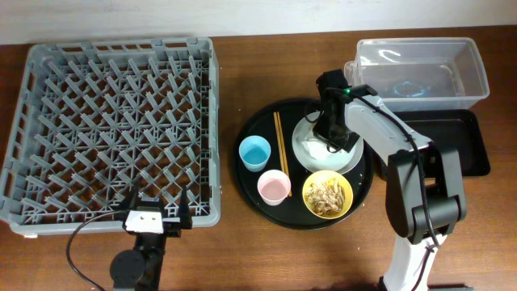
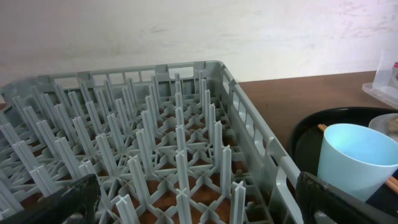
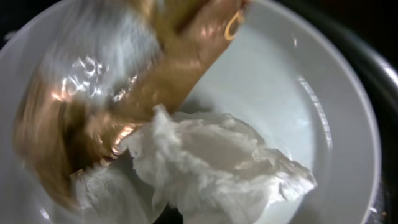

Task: Sort waste into correct bins and load items into the dishwasher rack
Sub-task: 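Grasp the tissue and drop it into the clear plastic bin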

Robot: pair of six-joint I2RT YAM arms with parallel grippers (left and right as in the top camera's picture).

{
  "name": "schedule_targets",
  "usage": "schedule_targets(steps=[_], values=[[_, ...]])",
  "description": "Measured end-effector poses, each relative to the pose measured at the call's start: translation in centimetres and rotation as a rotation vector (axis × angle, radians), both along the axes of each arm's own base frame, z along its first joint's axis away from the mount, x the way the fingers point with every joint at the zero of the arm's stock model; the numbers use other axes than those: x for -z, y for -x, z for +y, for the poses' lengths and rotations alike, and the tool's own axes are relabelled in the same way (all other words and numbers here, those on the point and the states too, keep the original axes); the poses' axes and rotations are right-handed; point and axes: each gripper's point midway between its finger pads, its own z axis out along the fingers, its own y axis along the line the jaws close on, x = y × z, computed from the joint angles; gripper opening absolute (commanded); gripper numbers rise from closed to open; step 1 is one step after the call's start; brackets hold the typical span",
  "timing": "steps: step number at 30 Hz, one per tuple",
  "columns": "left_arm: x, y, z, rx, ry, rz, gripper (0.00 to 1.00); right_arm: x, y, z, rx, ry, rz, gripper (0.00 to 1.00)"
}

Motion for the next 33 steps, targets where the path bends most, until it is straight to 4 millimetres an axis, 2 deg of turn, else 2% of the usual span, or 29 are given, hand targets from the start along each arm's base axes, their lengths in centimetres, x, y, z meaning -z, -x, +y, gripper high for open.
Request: schedule_targets(steps=[3, 6, 7, 9, 10, 11, 14, 15, 17, 18, 19, 21, 22, 24, 26, 27, 29, 31, 32, 33], values=[[0.0, 0.0, 0.0, 0.000, 0.000, 0.000, 1.00, -2.7, -0.7, 1.5, -0.134, -0.063, 0.001, 0.04], [0.0, 0.0, 0.0, 0.000, 0.000, 0.000, 1.00, -10.3, -2.9, 2.4, -0.240, -0.085, -0.106, 0.04], [0.0, 0.0, 0.0, 0.000, 0.000, 0.000, 1.00, -13.5, -3.9, 2.4, -0.256, -0.076, -0.183, 0.04], [0.0, 0.0, 0.0, 0.000, 0.000, 0.000, 1.00, -17.4, -5.0, 1.7, -0.256, -0.041, -0.285, 0.04], [0.0, 0.0, 0.0, 0.000, 0.000, 0.000, 1.00, -19.1, -5.8, 0.8, -0.237, -0.016, -0.343, 0.04], [0.0, 0.0, 0.0, 0.000, 0.000, 0.000, 1.00, -19.7, -6.5, -0.7, -0.206, 0.013, -0.372, 0.04], [0.0, 0.0, 0.0, 0.000, 0.000, 0.000, 1.00, -20.3, -9.1, -7.1, -0.060, 0.098, -0.450, 0.04], [0.0, 0.0, 0.0, 0.000, 0.000, 0.000, 1.00, -20.9, -11.2, -11.1, 0.027, 0.136, -0.526, 0.04], [0.0, 0.0, 0.0, 0.000, 0.000, 0.000, 1.00, -20.5, -12.5, -14.6, 0.096, 0.170, -0.558, 0.04], [0.0, 0.0, 0.0, 0.000, 0.000, 0.000, 1.00, -19.9, -13.5, -16.3, 0.129, 0.189, -0.579, 0.09], [0.0, 0.0, 0.0, 0.000, 0.000, 0.000, 1.00, -18.4, -13.9, -17.7, 0.153, 0.203, -0.558, 0.33], [0.0, 0.0, 0.0, 0.000, 0.000, 0.000, 1.00, -15.6, -14.8, -19.3, 0.175, 0.219, -0.526, 0.97], [0.0, 0.0, 0.0, 0.000, 0.000, 0.000, 1.00, -13.6, -15.0, -19.8, 0.169, 0.225, -0.491, 0.99], [0.0, 0.0, 0.0, 0.000, 0.000, 0.000, 1.00, -11.8, -15.2, -20.1, 0.130, 0.239, -0.455, 0.98], [0.0, 0.0, 0.0, 0.000, 0.000, 0.000, 1.00, -11.8, -15.1, -20.0, 0.099, 0.249, -0.443, 0.99], [0.0, 0.0, 0.0, 0.000, 0.000, 0.000, 1.00, -12.0, -14.4, -19.8, 0.082, 0.243, -0.415, 0.99], [0.0, 0.0, 0.0, 0.000, 0.000, -0.001, 1.00, -13.2, -12.1, -17.9, 0.036, 0.150, -0.337, 0.99], [0.0, 0.0, 0.0, 0.000, 0.000, 0.000, 1.00, -16.8, -10.0, -15.0, -0.013, 0.028, -0.345, 0.97], [0.0, 0.0, 0.0, 0.000, 0.000, 0.000, 1.00, -20.2, -8.8, -12.5, -0.056, -0.030, -0.384, 0.69], [0.0, 0.0, 0.0, 0.000, 0.000, 0.000, 1.00, -21.8, -8.0, -10.3, -0.099, -0.057, -0.402, 0.62]])
